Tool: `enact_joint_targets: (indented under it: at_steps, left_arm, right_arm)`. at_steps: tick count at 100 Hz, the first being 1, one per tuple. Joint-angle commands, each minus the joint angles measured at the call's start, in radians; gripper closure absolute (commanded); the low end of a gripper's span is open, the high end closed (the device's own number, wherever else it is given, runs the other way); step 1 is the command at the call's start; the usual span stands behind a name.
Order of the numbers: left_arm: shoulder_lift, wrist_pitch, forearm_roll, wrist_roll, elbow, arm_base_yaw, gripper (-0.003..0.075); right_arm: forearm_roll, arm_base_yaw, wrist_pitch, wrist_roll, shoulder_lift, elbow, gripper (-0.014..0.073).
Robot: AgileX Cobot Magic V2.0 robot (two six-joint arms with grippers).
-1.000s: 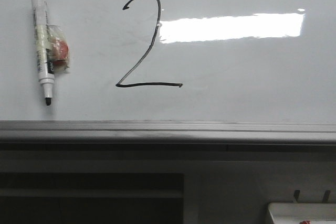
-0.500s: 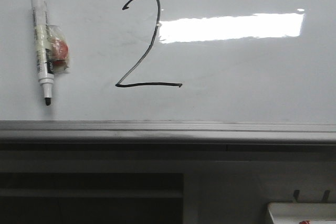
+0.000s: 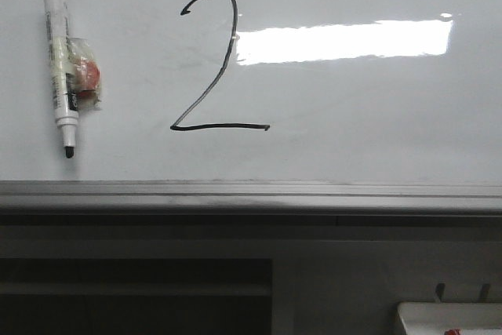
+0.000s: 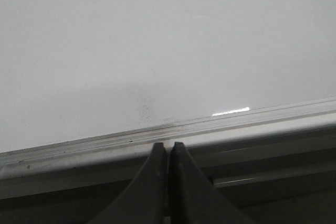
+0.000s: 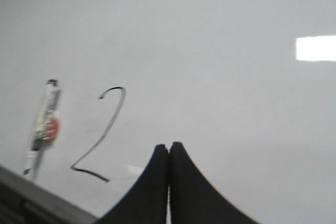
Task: Write number 2 on whiteboard
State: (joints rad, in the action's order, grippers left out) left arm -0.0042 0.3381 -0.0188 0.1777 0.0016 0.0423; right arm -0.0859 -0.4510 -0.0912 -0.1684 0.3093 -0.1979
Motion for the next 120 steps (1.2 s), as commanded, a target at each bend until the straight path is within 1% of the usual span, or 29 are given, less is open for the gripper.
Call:
enact_joint_targets:
  at_steps: [1,12,23,30,39,47,60,65,67,68,79,91,97,120]
  left_arm:
    - [-0.027,-0.045,-0.003,-0.002,0.010,-0.003,0.0741]
    - [-0.027,-0.045,-0.003,-0.002,0.010,-0.003,0.0741]
    - [-0.027,-0.045,-0.003,-0.002,0.010,-0.003,0.0741]
    - [-0.027,-0.045,-0.003,-0.002,0.010,-0.003,0.0741]
    - [-0.027,-0.045,-0.003,-0.002,0.010,-0.003,0.0741]
    - [-0.027,-0.045,-0.003,-0.002,0.010,-0.003,0.0741]
    - [-0.027,-0.045,-0.003,-0.002,0.010,-0.003,0.0741]
    - [-0.027,-0.045,-0.003,-0.002,0.010,-0.003,0.0741]
    - [-0.027,-0.045,-0.003,-0.002,0.010,-0.003,0.0741]
    - [-0.027,-0.045,-0.003,-0.002,0.010,-0.003,0.0741]
    - [-0.027,-0.048,-0.003,-0.002,0.010,-0.003,0.0741]
    - [-0.027,-0.049,-0.003,-0.002,0.010,-0.003,0.0741]
    - [-0.027,-0.049,-0.003,-0.002,0.010,-0.003,0.0741]
    - [-0.027,-0.049,-0.003,-0.002,0.010,-0.003,0.0741]
  right_arm:
    - [-0.074,0.109,-0.058,-0.102,0.008,-0.026,0.0655]
    - [-0.049,0.217,-0.057,-0.102,0.008,-0.026,0.0655]
    - [0.057,0.311,-0.057,-0.102,0.008,-0.019,0.0655]
    - [0.052,0.363,-0.059,-0.102,-0.001,-0.002,0.0655]
    - [0.040,0.431,-0.057,-0.099,-0.058,0.044,0.0655]
    - [0.035,0.482,-0.057,-0.007,-0.131,0.110,0.0655]
    - [0.035,0.531,-0.048,0.048,-0.259,0.207,0.0655]
    - [0.035,0.544,-0.020,0.058,-0.311,0.238,0.0655]
    - [0.035,0.550,0.010,0.060,-0.334,0.240,0.0655]
    - [0.033,0.552,0.057,0.064,-0.347,0.238,0.0655]
    - [0.033,0.568,0.257,0.102,-0.336,0.236,0.0655]
    - [0.035,0.568,0.393,0.112,-0.339,0.236,0.0655]
    - [0.035,0.568,0.397,0.134,-0.339,0.236,0.0655]
    - [0.036,0.568,0.397,0.133,-0.339,0.236,0.0655]
